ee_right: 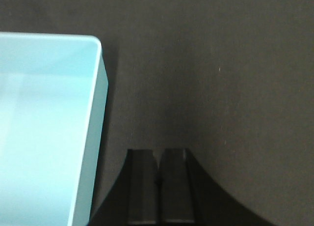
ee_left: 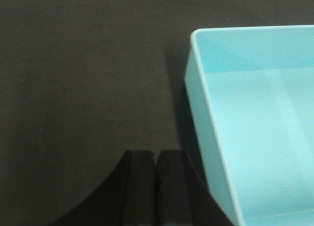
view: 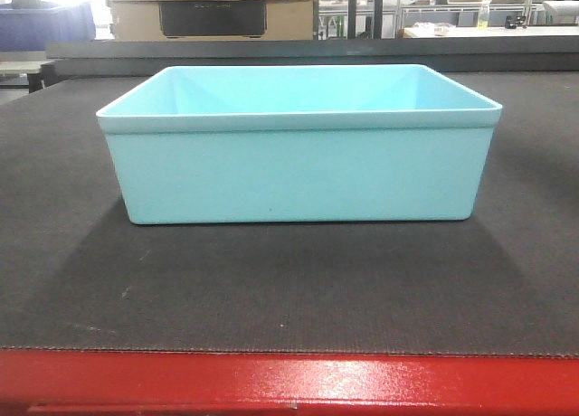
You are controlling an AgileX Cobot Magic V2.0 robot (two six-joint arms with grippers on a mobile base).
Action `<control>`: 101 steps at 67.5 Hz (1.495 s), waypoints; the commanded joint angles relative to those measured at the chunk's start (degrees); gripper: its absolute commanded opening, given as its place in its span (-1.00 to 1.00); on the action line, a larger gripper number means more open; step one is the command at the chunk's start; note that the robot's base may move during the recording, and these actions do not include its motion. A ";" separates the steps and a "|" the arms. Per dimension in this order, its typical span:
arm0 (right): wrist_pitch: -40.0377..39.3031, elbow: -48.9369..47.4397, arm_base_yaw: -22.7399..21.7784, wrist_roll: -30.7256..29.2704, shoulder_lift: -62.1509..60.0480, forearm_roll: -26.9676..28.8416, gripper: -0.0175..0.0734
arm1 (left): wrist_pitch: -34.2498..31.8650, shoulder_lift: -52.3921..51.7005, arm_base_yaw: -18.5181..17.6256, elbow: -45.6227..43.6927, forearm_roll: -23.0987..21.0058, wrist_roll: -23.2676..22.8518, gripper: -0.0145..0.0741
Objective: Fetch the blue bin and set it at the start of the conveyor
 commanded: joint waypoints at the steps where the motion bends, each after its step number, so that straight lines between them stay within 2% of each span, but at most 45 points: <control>1: -5.56 6.97 -0.21 -0.42 -4.49 -1.05 -0.97 | -4.95 -5.68 0.80 7.04 -0.38 0.01 -0.92; 16: -25.04 29.46 -0.21 -0.54 -17.41 -1.05 -0.97 | -16.24 -20.03 0.80 24.32 1.23 0.01 -0.92; 26: -35.08 42.44 -0.09 -0.75 -26.86 -1.79 -0.97 | -24.31 -31.65 0.80 33.36 1.82 0.01 -0.92; 40: -44.66 54.35 -0.09 -1.00 -40.66 -3.55 -0.97 | -27.09 -45.84 0.80 41.21 1.82 0.01 -0.92; 60: -49.16 58.85 -0.09 -1.00 -54.47 -3.55 -0.97 | -26.70 -56.59 0.80 43.98 1.82 0.01 -0.92; 101: -50.98 58.85 -0.09 -1.00 -55.50 -3.55 -0.97 | -27.56 -57.96 0.80 43.98 1.82 0.01 -0.92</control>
